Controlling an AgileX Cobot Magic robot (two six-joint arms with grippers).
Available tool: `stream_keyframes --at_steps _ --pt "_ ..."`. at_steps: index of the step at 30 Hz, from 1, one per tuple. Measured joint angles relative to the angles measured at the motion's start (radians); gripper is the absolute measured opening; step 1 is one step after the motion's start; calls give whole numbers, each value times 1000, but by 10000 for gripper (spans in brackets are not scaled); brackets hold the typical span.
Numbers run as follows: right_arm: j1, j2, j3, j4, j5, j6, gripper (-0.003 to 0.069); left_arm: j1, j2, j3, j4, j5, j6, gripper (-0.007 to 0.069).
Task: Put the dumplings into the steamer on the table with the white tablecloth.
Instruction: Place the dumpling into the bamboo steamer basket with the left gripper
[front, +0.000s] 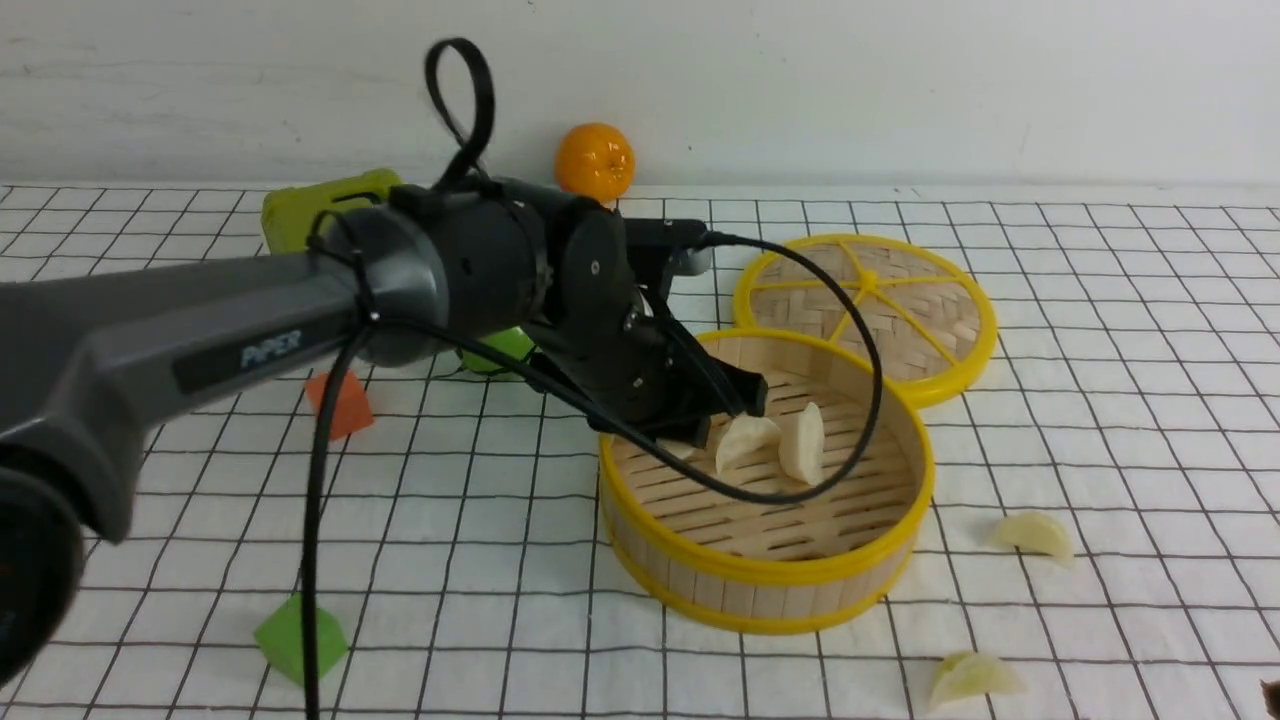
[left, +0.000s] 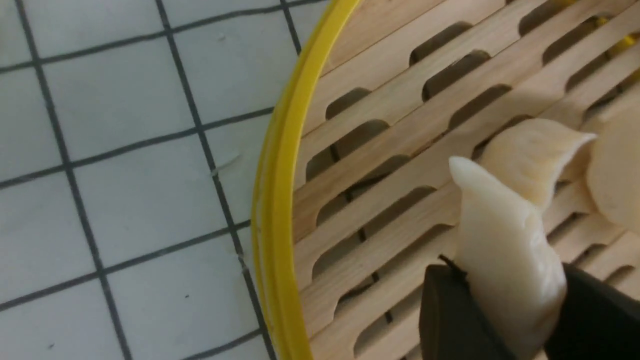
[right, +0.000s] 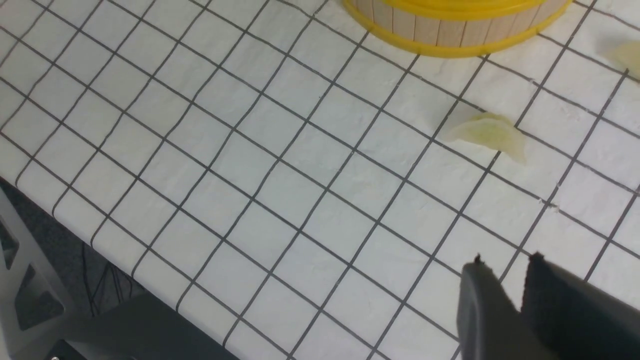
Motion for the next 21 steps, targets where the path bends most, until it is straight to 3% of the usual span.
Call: stream_keyframes --at_steps 8,16,21 --pt "0 0 0 -8 -7 0 134 0 67 -35 37 -21 -3 228" --pt "0 0 0 -10 -8 0 139 -1 74 -48 51 -8 -5 399" --pt "0 0 0 -10 -9 0 144 -1 46 -125 89 118 -5 428"
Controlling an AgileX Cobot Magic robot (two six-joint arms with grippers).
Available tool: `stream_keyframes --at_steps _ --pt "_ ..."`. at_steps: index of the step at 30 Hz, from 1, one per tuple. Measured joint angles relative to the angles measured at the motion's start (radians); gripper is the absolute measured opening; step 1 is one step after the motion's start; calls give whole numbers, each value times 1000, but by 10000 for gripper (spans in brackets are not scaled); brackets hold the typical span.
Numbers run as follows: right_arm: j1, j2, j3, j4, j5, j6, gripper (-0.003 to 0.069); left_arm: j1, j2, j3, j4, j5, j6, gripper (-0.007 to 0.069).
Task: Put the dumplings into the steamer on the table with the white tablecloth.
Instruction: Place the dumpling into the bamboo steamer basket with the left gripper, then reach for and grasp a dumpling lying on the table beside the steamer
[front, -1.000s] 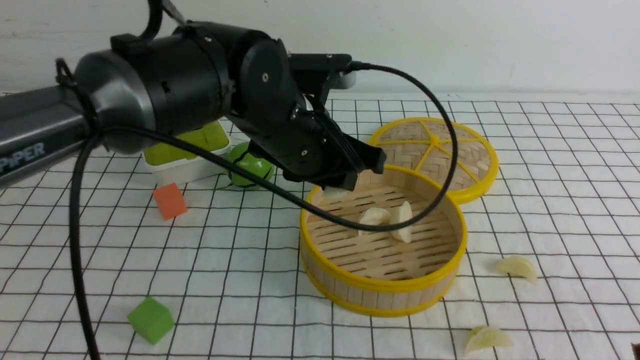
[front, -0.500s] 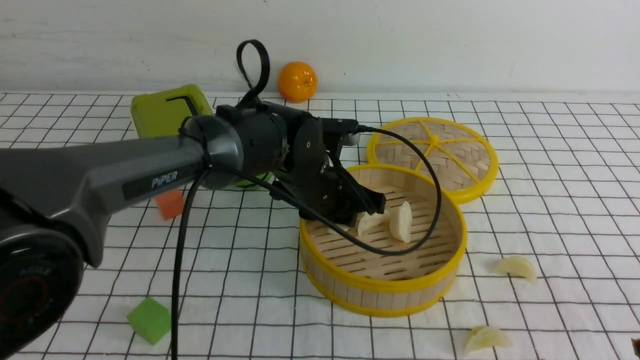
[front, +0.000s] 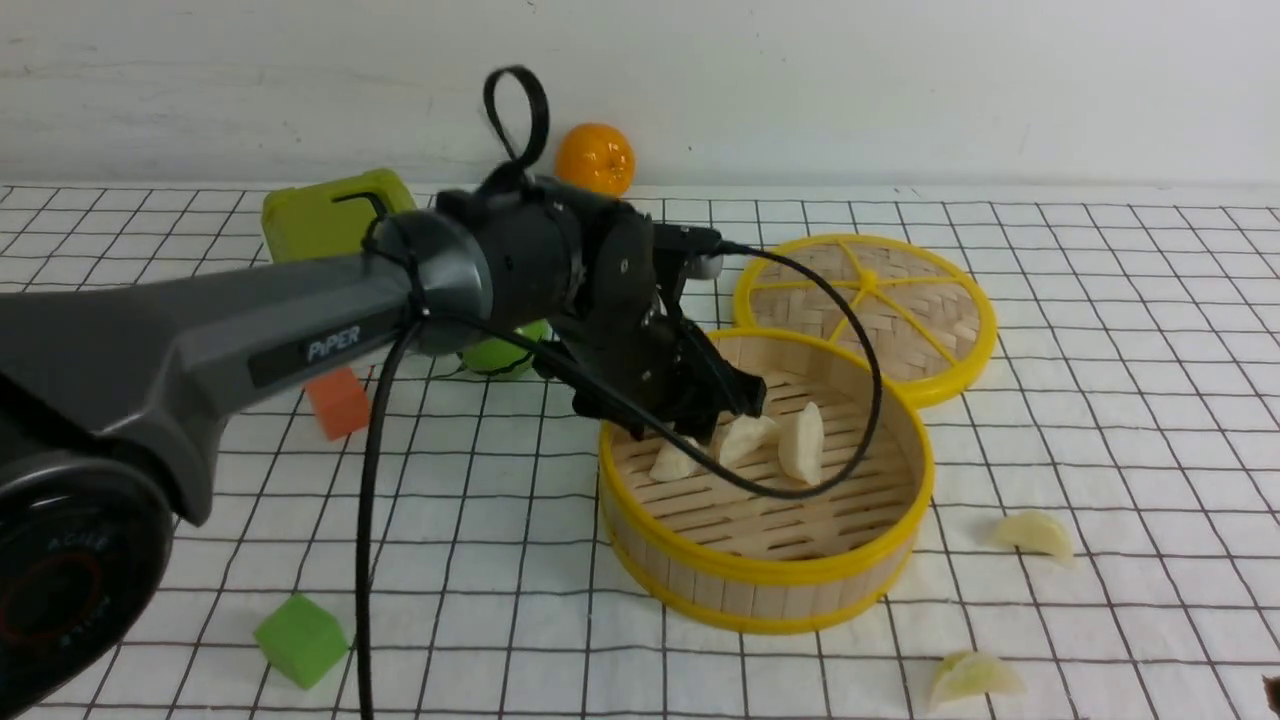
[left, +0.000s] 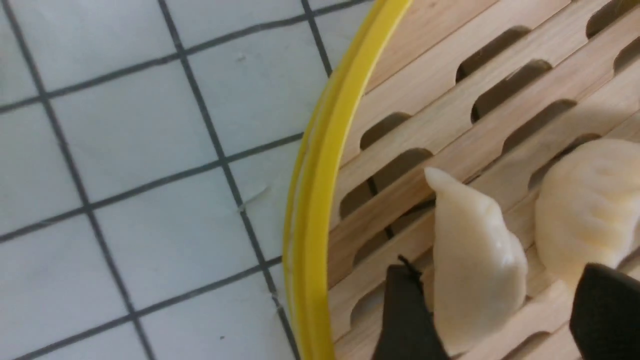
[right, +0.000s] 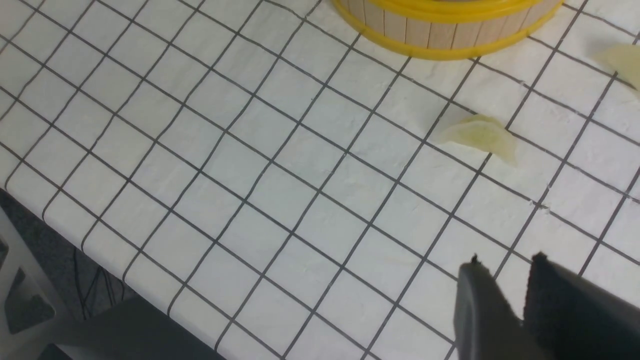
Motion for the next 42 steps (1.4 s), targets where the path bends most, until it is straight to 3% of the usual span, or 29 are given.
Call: stream_keyframes --at_steps 2,5,11,17,23,26,32,36,40,42 --pt "0 0 0 1 0 0 146 -1 -46 -89 5 153 0 421" --pt "0 0 0 0 0 0 146 -2 -94 -145 19 265 10 401" --pt "0 0 0 -26 -2 0 146 -3 -265 -182 83 481 69 250" --pt "0 44 -58 -35 18 0 123 -3 -423 -94 98 512 74 93" --pt "0 135 -143 -31 61 -50 58 -3 -663 184 85 469 74 24" --pt "0 210 -156 -30 69 -152 13 -3 -869 437 41 357 74 17" --pt "1 313 -156 27 68 -367 -6 -3 -1175 791 -21 278 74 19" --pt "59 380 -157 44 64 -545 -6 -3 -1314 946 -35 259 74 21" --pt "151 449 -157 -17 63 -714 -5 -3 -1410 1047 -64 250 74 26" --pt "167 471 -157 -46 63 -730 -4 -3 -1423 1059 -72 250 74 27"
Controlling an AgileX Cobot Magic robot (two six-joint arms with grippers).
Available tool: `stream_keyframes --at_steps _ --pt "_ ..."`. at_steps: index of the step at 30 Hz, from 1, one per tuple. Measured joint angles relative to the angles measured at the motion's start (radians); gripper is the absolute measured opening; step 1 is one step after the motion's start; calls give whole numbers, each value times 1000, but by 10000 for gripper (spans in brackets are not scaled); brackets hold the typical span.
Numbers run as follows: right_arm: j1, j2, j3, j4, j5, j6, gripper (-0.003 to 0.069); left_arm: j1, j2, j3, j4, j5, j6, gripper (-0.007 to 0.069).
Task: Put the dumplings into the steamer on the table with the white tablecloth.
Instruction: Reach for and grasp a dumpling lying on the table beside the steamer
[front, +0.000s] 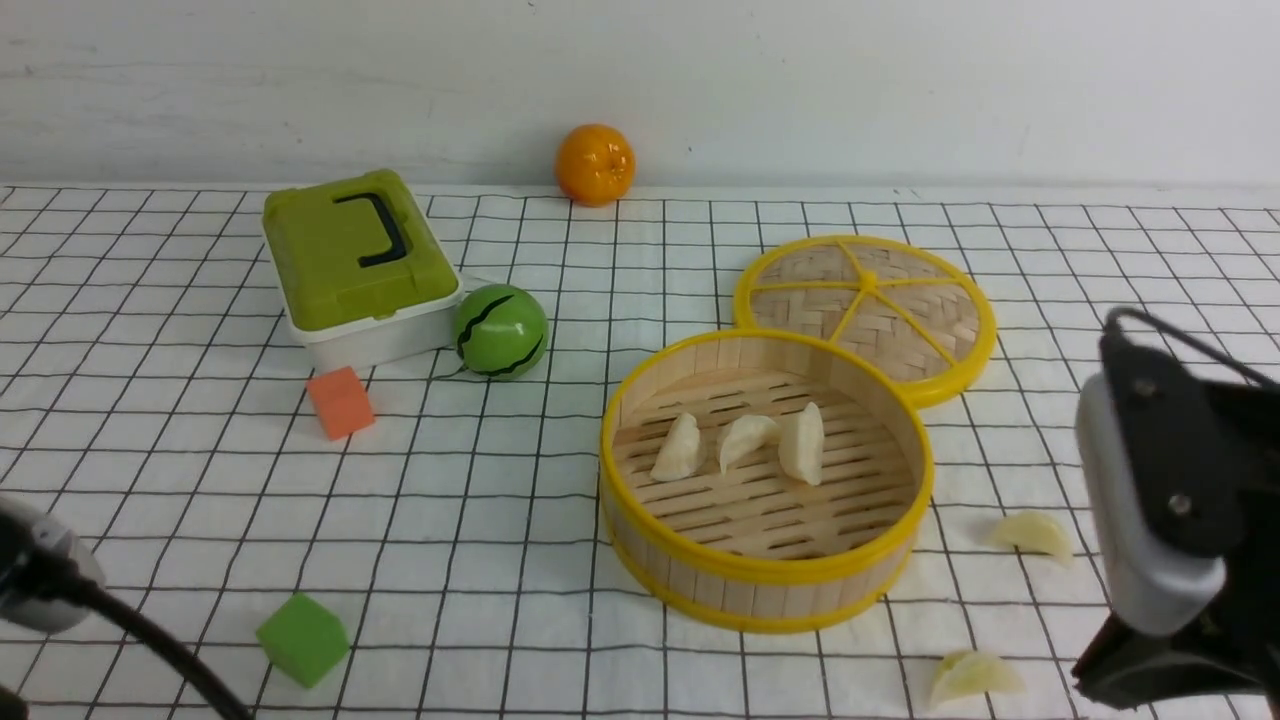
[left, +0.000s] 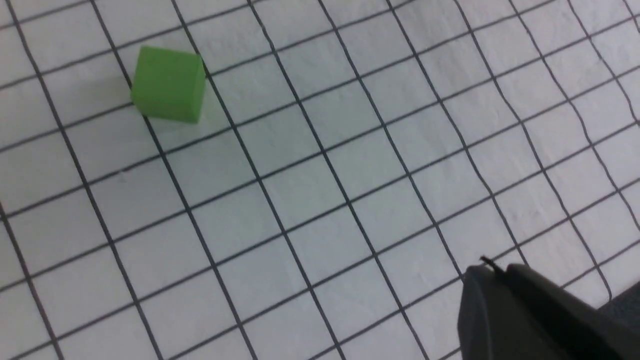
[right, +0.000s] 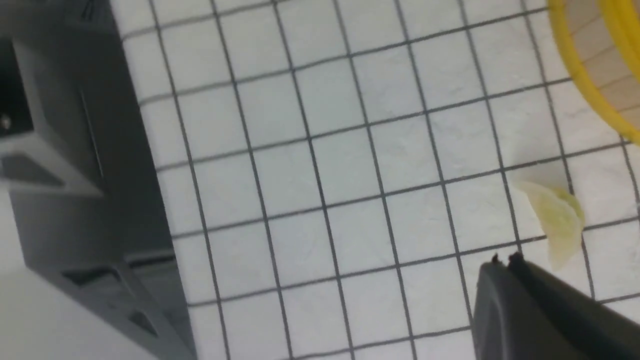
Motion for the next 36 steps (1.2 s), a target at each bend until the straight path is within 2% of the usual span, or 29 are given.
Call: stream_keyframes --at_steps 6,9,13,14,17,19,20,22,25,28,31,34,36 --pt "10 129 0 -91 -91 7 3 0 -18 16 -65 5 0 36" --pt "10 183 0 -100 -165 18 37 0 -18 16 -75 8 0 38" --pt "10 251 0 -122 -265 20 147 0 -18 16 -78 8 0 40" --pt "10 255 0 -124 -269 20 155 0 -18 16 -78 9 0 40" --pt "10 326 -1 -153 -309 20 315 0 -18 16 -78 9 0 50" --pt "10 351 -1 -166 -313 19 355 0 -18 16 -78 10 0 52" --pt "10 379 -1 -176 -316 11 411 0 -18 17 -78 11 0 55" --pt "10 419 -1 -184 -330 -8 459 0 -18 16 -78 12 0 57" --pt "10 470 -1 -187 -369 -22 483 0 -18 16 -78 12 0 59" --pt "10 504 -1 -188 -401 -27 479 0 -18 16 -78 12 0 62" --pt "10 539 -2 -190 -431 -28 442 0 -18 16 -78 12 0 66" --pt "10 564 -3 -191 -445 -30 358 0 -18 17 -78 12 0 72" --pt "10 572 -3 -198 -445 -30 267 0 -18 17 -78 12 0 72"
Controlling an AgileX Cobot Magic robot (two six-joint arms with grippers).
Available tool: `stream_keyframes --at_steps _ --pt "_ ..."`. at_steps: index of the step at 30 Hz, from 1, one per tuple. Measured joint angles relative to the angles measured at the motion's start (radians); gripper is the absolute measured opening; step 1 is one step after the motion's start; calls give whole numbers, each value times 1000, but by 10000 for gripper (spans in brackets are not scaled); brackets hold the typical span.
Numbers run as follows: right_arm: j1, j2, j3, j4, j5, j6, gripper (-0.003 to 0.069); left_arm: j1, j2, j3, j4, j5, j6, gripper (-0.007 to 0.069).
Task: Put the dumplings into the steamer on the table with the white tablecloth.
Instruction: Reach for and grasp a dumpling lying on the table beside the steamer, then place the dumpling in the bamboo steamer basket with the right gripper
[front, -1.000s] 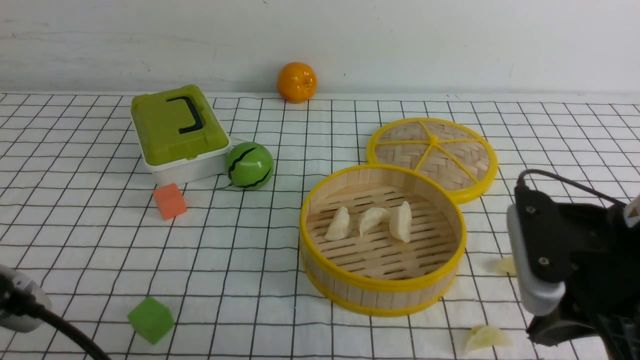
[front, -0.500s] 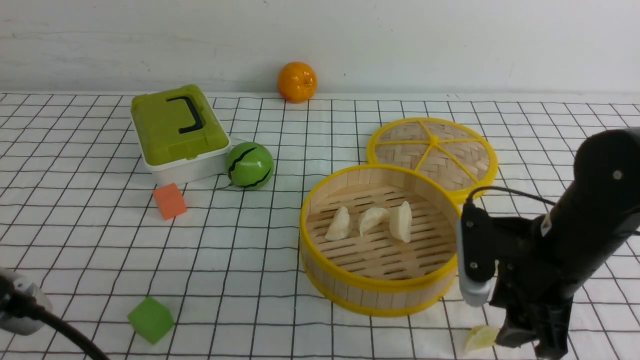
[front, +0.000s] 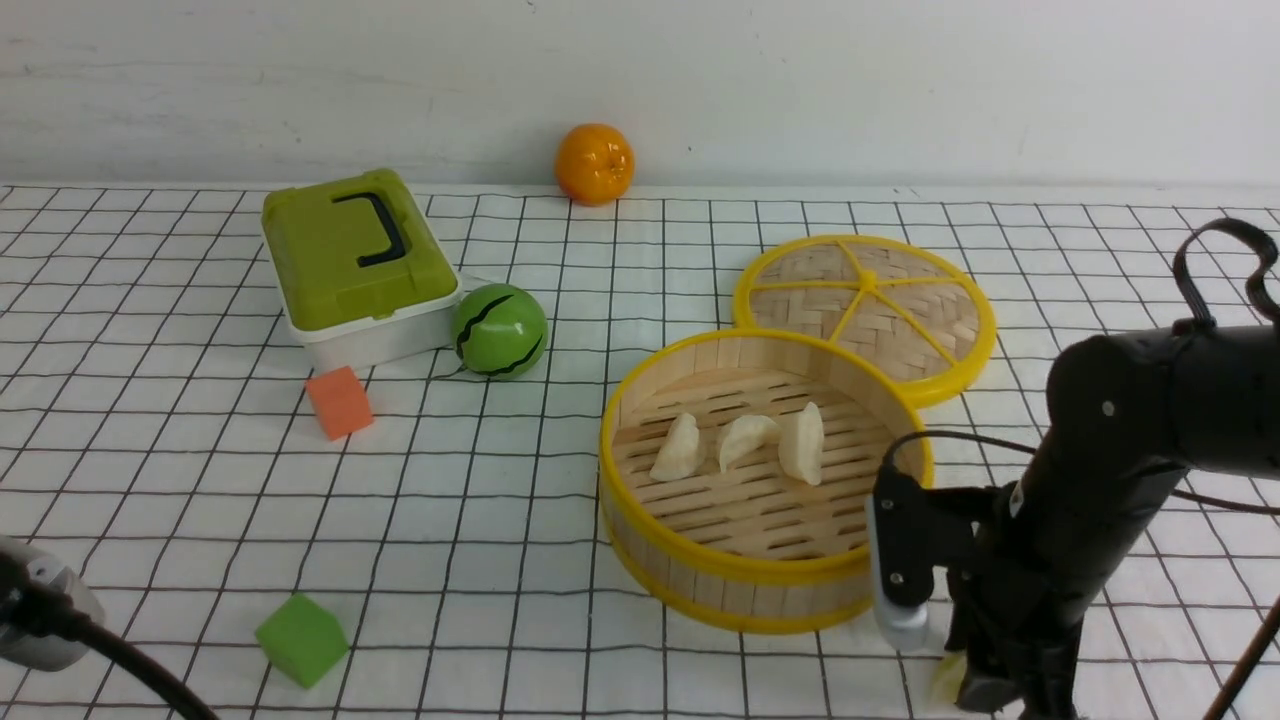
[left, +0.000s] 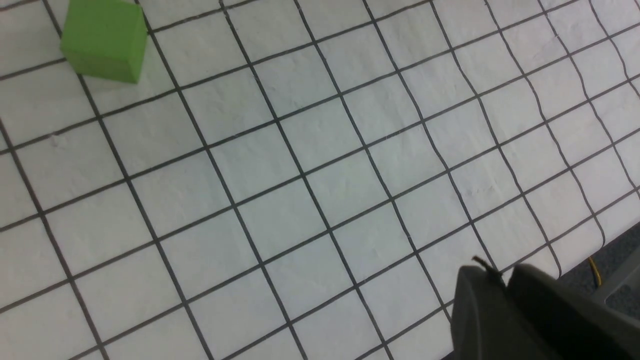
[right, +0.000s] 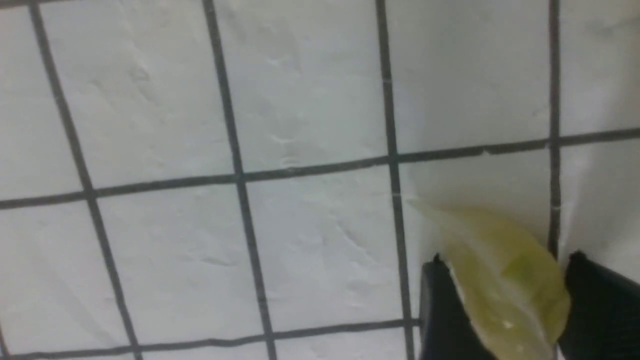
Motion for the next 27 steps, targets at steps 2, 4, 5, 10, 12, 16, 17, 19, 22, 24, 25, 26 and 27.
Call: stream_keyframes --at_steps 2,4,5,10,12,16,17,19,22,24,25,26,27 --pt "0 1 -1 -5 5 0 217 0 0 0 0 0 0 72" --pt "0 -8 -3 -16 28 1 198 0 0 0 0 1 0 75" --pt "0 -11 -4 -17 31 2 199 0 0 0 0 1 0 75" --pt "6 -92 -73 -1 137 99 199 0 0 0 0 4 0 81" --pt "31 -142 -152 26 193 195 199 0 0 0 0 2 0 83" --pt "113 -170 -310 38 260 455 199 0 0 0 0 -14 0 83" --pt "122 -170 -325 38 263 471 199 0 0 0 0 -15 0 83" --pt "172 -155 -394 20 273 642 199 0 0 0 0 -20 0 84" --pt "222 -107 -459 -25 275 800 199 0 0 0 0 -21 1 88" --pt "234 -75 -482 -42 274 862 199 0 0 0 0 -22 1 90" --pt "239 -37 -503 -54 268 912 199 0 0 0 0 -22 1 90" --pt "240 -26 -507 -59 265 930 199 0 0 0 0 -22 1 90" --pt "240 23 -521 -75 251 977 199 0 0 1 0 -22 1 92"
